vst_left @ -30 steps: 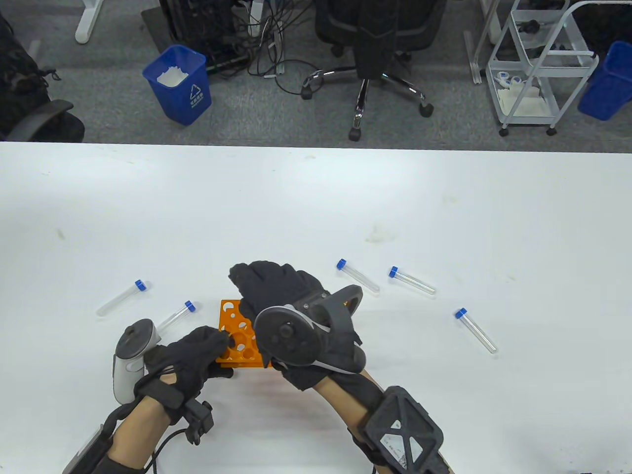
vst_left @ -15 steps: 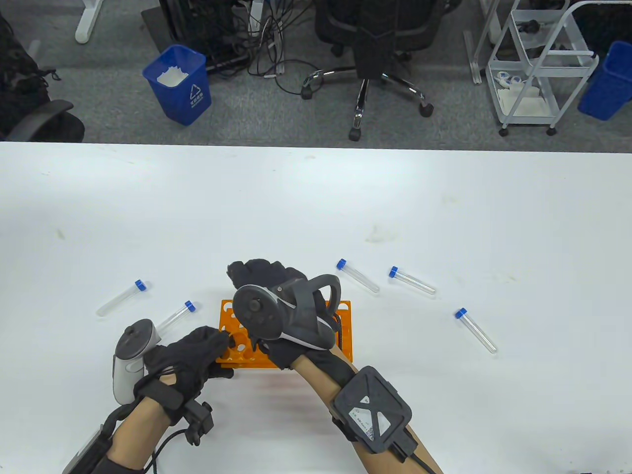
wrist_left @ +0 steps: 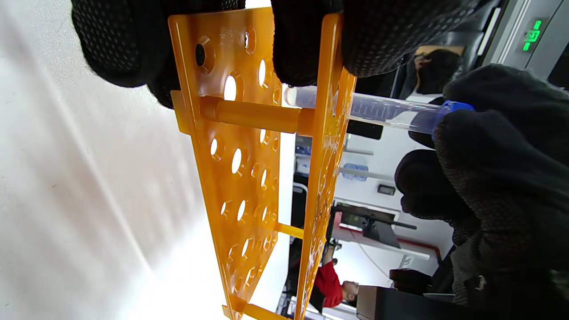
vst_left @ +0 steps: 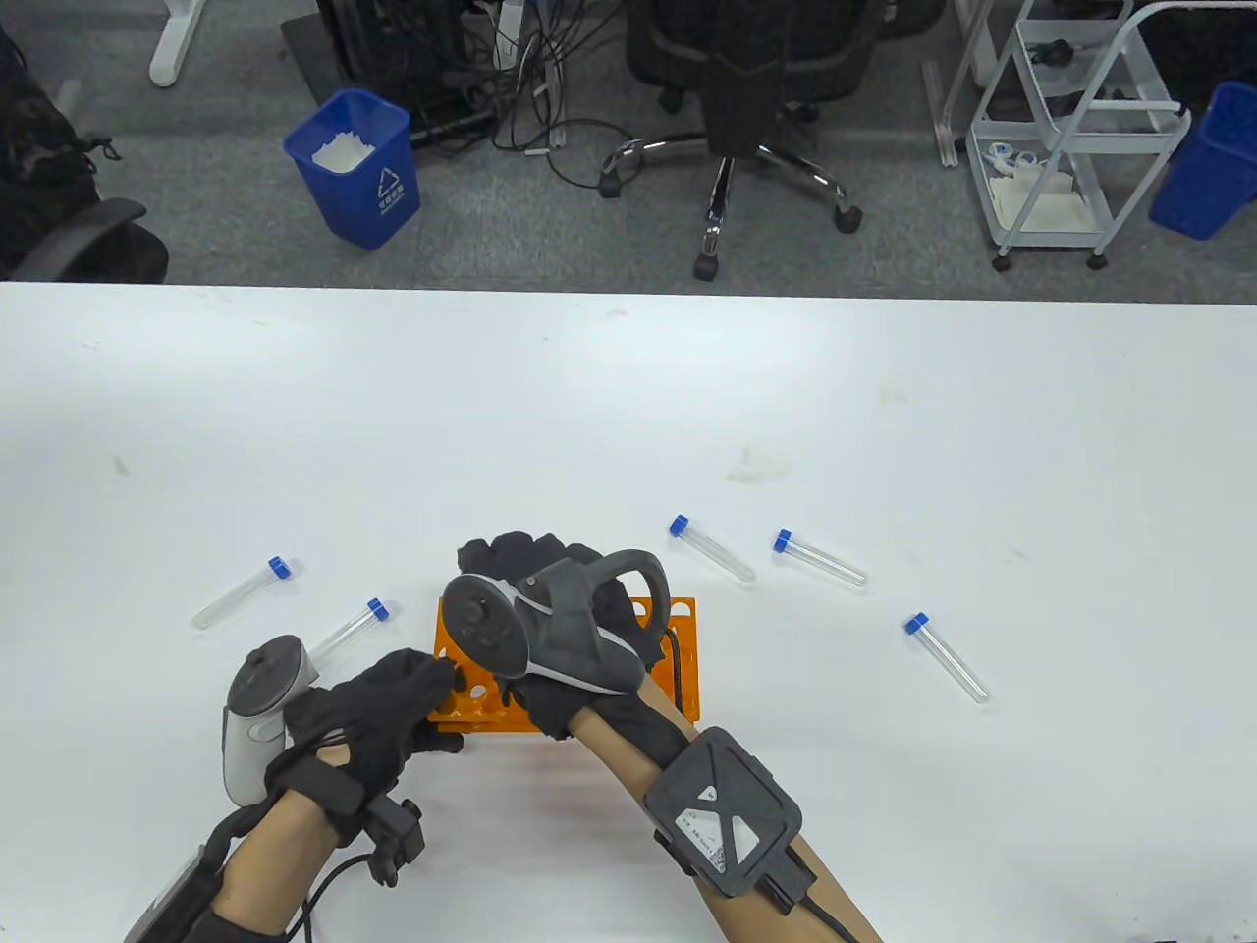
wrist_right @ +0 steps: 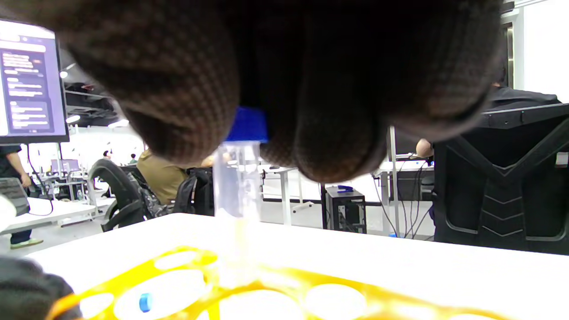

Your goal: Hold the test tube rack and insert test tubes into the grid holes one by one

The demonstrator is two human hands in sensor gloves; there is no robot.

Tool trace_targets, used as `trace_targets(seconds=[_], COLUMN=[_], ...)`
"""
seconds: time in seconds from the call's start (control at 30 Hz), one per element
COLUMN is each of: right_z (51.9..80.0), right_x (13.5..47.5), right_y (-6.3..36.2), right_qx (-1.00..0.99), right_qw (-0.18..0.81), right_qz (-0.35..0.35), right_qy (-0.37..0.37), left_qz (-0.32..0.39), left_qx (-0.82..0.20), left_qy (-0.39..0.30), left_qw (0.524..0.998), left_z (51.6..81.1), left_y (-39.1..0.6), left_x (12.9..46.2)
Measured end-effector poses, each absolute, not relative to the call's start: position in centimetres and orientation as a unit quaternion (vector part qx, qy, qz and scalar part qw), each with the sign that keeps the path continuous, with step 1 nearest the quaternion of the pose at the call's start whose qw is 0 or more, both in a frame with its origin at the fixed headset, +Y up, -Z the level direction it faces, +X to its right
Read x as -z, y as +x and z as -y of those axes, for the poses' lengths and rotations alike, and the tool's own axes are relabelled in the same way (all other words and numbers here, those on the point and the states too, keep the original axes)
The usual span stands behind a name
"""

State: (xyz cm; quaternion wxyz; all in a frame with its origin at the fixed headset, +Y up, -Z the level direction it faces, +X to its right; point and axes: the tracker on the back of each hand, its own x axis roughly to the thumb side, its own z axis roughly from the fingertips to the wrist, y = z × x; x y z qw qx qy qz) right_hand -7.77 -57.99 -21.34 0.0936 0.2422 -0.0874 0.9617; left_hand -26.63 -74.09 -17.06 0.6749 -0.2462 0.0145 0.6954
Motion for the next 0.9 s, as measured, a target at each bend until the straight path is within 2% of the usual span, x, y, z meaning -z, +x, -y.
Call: trace_targets(seconds=[0.9], right_z=[58.3], right_x=[21.3], right_y=[-9.1], right_qx=[-0.962], right_qw=[0.048], right_qz=[0.077], right_qy=[0.258], left_qz=[-0.011], left_qx=[-0.694], left_qy=[-0.232], left_qw=[0.681], left_z=[74.2], left_y=[-26.7], left_x=[17.1])
